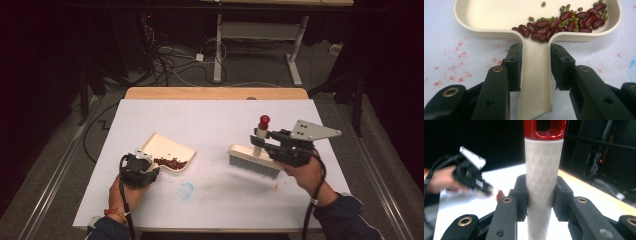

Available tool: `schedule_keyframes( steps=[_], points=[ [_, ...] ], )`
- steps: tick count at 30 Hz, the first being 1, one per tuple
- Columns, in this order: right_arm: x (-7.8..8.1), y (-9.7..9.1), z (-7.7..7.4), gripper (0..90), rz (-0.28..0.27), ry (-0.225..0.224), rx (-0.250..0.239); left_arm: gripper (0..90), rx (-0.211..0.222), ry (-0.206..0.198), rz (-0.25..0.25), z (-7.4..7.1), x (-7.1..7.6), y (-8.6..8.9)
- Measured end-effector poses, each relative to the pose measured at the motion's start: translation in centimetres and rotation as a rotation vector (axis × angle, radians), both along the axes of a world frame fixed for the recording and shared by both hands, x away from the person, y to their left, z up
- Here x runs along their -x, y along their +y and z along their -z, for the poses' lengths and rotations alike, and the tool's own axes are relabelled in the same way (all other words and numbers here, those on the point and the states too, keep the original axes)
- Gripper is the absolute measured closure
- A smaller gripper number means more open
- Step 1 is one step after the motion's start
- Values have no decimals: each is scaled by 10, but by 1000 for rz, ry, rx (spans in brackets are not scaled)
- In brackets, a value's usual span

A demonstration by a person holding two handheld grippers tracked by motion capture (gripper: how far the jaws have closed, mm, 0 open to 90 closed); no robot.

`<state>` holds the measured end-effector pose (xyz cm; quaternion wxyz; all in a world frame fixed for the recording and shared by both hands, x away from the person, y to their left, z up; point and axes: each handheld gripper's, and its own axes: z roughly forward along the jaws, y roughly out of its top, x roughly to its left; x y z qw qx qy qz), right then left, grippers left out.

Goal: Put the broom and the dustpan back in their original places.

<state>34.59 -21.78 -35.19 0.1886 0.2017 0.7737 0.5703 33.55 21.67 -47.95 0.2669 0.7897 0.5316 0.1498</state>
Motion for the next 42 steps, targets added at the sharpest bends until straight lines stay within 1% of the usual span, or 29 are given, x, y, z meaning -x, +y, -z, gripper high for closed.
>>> schedule_keyframes(
  steps=[1,3,5,8,9,13,14,16,17,18,19,20,21,23,24,26,27,29,30,31,32,33,34,35,37,38,40,41,42],
  points=[
    [3,-9,-2,694,11,1,14,623,6,-1,-10,0,-1,1],
    [7,-27,-5,694,14,45,19,613,10,-1,-26,1,-2,3],
    [10,-40,-5,694,7,84,2,597,24,-3,-44,2,-4,3],
    [12,-53,-3,694,17,153,34,599,43,-4,-56,3,-5,1],
    [12,-56,-1,694,19,162,50,597,51,-3,-56,3,-4,0],
    [7,-66,7,693,53,215,76,529,46,-3,-3,1,1,-12],
    [4,-67,9,693,66,223,78,529,42,-8,12,0,2,-15],
    [-4,-69,14,692,77,237,74,509,30,-20,42,-2,5,-20],
    [-9,-69,16,690,79,241,64,490,38,-32,59,-3,7,-21],
    [-15,-68,17,685,93,240,60,477,41,-41,73,-4,9,-21],
    [-21,-67,18,679,111,240,71,468,37,-50,81,-6,10,-22],
    [-28,-66,18,665,130,239,90,462,30,-63,91,-7,12,-22],
    [-35,-65,19,645,162,230,106,433,19,-82,108,-9,14,-23],
    [-50,-62,21,614,194,229,144,395,-19,-140,151,-13,20,-24],
    [-57,-61,23,604,220,227,157,376,-27,-178,170,-15,24,-25],
    [-69,-57,26,559,271,227,208,367,-22,-245,231,-17,31,-24],
    [-75,-55,29,542,290,216,238,365,-24,-271,258,-17,35,-22],
    [-84,-50,33,528,354,189,286,264,-42,-309,297,-17,41,-21],
    [-89,-48,35,516,368,188,303,264,-51,-323,312,-16,43,-19],
    [-93,-46,37,489,392,184,311,257,-50,-335,322,-15,45,-18],
    [-98,-44,39,460,422,180,311,221,-47,-343,320,-14,47,-17],
    [-101,-43,41,451,447,176,316,187,-45,-359,332,-13,47,-14],
    [-105,-40,43,441,476,170,328,183,-35,-349,330,-13,48,-13],
    [-106,-40,44,434,478,159,325,183,-22,-348,339,-12,49,-11],
    [-106,-37,45,419,478,155,300,183,-14,-357,347,-11,50,-9],
    [-106,-36,46,414,485,140,301,183,-8,-355,359,-10,51,-9],
    [-105,-33,47,396,482,135,302,187,-26,-371,379,-8,52,-8],
    [-104,-32,48,392,482,133,297,187,-22,-351,383,-6,53,-8],
    [-102,-32,49,388,485,132,289,187,-27,-349,384,-5,53,-8]
  ],
)
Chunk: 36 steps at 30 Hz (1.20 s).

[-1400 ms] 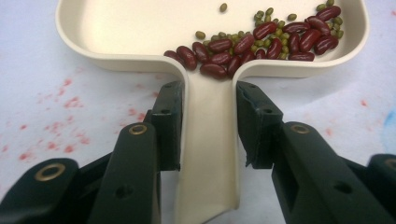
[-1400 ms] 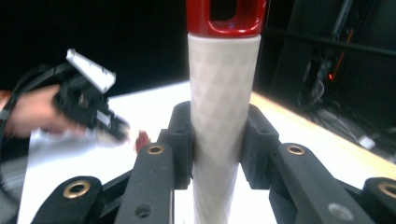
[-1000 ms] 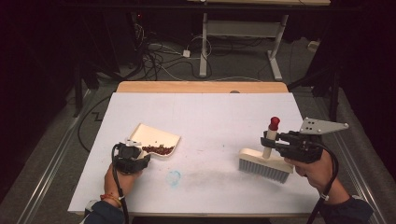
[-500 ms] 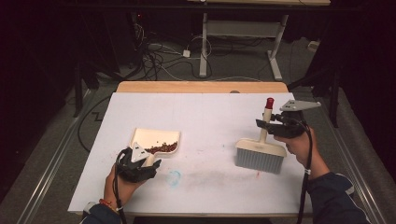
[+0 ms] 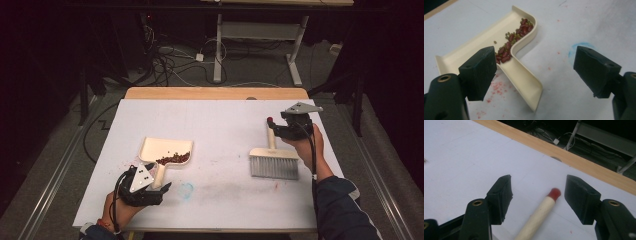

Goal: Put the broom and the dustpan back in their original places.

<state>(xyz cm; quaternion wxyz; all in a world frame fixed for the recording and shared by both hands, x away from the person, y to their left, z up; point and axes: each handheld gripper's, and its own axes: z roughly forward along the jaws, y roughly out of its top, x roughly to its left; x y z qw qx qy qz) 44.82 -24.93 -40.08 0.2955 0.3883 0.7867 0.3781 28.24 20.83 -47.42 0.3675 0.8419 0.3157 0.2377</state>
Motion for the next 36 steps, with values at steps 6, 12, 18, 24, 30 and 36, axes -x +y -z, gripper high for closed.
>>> schedule_keyframes(
  steps=[6,12,18,24,30,36],
  points=[
    [18,1,-4,284,-33,-36,-60,216,16,15,-13,1,-2,2],
    [51,0,-18,208,-79,-115,-92,201,49,-19,-22,-2,-2,5],
    [84,-5,-18,172,-122,-164,-102,182,63,-72,-17,-6,-2,6],
    [118,-9,-5,167,-144,-175,-79,181,57,-63,-16,-4,0,4],
    [148,-20,23,166,-160,-183,-100,181,34,-59,-10,0,4,5],
    [157,-22,35,166,-162,-163,-66,181,25,-57,-3,1,4,4]
  ],
)
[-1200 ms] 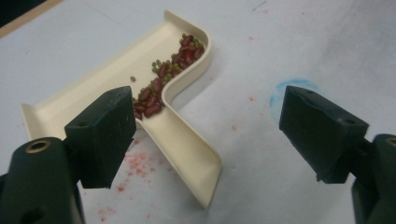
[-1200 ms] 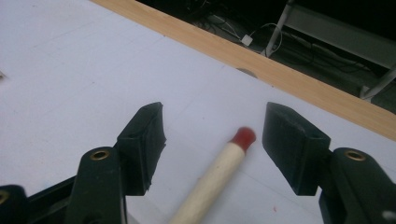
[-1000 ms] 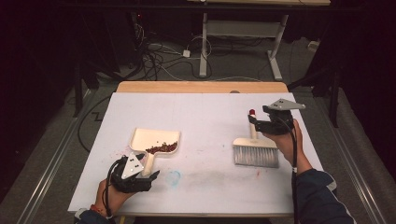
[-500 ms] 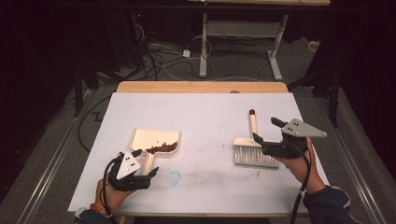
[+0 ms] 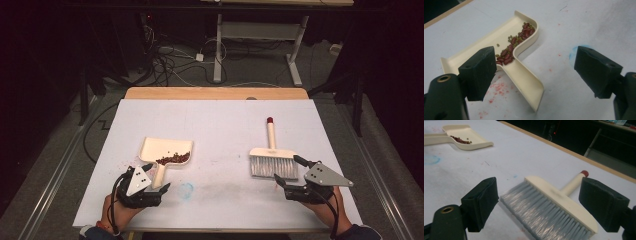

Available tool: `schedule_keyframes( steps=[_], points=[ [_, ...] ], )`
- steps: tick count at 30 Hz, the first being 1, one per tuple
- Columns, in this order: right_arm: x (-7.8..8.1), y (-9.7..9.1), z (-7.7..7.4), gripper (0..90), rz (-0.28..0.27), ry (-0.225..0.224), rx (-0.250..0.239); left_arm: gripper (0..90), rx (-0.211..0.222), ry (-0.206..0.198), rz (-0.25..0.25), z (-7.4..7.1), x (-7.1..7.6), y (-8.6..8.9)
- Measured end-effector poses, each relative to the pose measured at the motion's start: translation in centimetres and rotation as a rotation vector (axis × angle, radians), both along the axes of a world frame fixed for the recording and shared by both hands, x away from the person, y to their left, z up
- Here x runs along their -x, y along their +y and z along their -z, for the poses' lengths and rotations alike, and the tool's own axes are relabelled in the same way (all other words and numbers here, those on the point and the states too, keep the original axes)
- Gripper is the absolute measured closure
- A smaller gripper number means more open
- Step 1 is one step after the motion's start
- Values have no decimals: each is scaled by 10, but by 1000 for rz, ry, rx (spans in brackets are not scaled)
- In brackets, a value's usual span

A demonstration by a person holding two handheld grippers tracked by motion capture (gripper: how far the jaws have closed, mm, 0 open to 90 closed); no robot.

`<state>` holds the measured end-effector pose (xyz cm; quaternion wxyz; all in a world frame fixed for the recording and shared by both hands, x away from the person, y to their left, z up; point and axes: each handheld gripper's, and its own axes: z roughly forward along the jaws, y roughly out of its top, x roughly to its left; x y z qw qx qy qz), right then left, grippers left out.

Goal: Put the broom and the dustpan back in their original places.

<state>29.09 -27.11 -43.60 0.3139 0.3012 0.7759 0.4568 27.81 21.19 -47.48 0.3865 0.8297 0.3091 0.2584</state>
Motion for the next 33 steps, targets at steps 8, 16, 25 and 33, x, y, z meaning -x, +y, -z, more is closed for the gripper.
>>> schedule_keyframes(
  steps=[8,16,25,33],
  points=[
    [0,1,0,166,-2,-24,25,181,4,13,-6,1,-2,-1],
    [-1,-1,-2,165,4,-31,12,182,-2,4,1,-1,-1,-3],
    [-4,0,-1,165,-12,-23,8,181,11,-1,-11,-1,-2,3],
    [-7,-1,-6,161,-15,-11,-25,181,39,18,-38,1,-7,10]
  ],
)
